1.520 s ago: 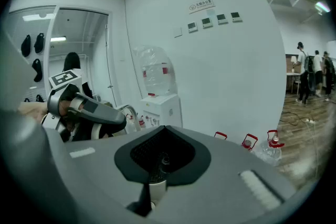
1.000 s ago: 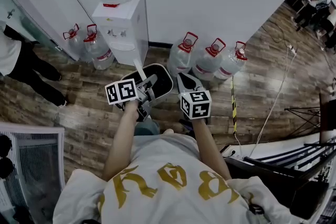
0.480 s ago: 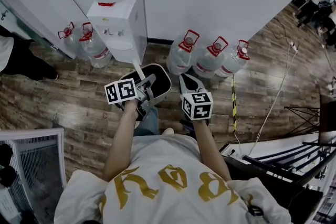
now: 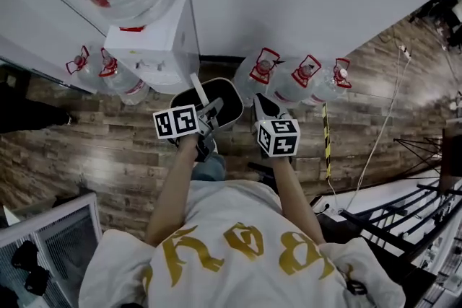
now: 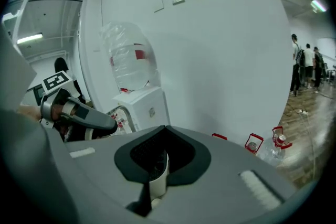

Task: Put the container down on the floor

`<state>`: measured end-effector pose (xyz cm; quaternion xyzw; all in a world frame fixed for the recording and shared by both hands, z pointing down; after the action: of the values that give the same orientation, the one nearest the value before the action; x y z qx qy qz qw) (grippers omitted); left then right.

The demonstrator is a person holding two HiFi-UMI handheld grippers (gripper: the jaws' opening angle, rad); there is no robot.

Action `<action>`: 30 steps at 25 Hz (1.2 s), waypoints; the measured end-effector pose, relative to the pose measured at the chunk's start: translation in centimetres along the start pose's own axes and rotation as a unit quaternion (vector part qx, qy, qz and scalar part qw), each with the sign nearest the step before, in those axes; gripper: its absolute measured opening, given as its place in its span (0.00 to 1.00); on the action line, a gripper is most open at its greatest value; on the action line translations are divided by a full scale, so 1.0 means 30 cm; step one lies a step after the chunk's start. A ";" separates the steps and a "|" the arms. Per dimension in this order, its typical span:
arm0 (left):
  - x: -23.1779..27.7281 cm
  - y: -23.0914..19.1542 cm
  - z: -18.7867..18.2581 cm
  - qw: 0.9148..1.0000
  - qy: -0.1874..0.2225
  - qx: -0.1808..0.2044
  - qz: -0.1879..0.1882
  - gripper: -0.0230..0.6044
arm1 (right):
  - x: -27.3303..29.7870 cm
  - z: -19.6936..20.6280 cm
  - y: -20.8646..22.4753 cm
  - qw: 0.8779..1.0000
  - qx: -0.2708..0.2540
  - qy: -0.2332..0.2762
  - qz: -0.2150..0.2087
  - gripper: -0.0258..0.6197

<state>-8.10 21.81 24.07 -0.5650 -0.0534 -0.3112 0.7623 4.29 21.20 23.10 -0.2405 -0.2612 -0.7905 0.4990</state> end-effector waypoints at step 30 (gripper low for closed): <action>0.391 -0.307 -0.454 0.993 -0.111 0.032 -0.022 0.11 | 0.548 -0.263 0.197 0.998 0.040 -0.043 0.005 0.08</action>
<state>-7.30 3.23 31.94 -0.5704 -0.1599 -0.2613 0.7621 2.41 2.98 28.73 -0.2552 -0.3127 -0.7657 0.5007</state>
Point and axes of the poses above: the fingertips, and each gripper's own axes: x forward along the fingers, y to its right, z out of its underside, the point moved 1 cm from there along -x, backward along the fingers, and after that the axes turned 9 degrees about -y, right-handed, at the moved point
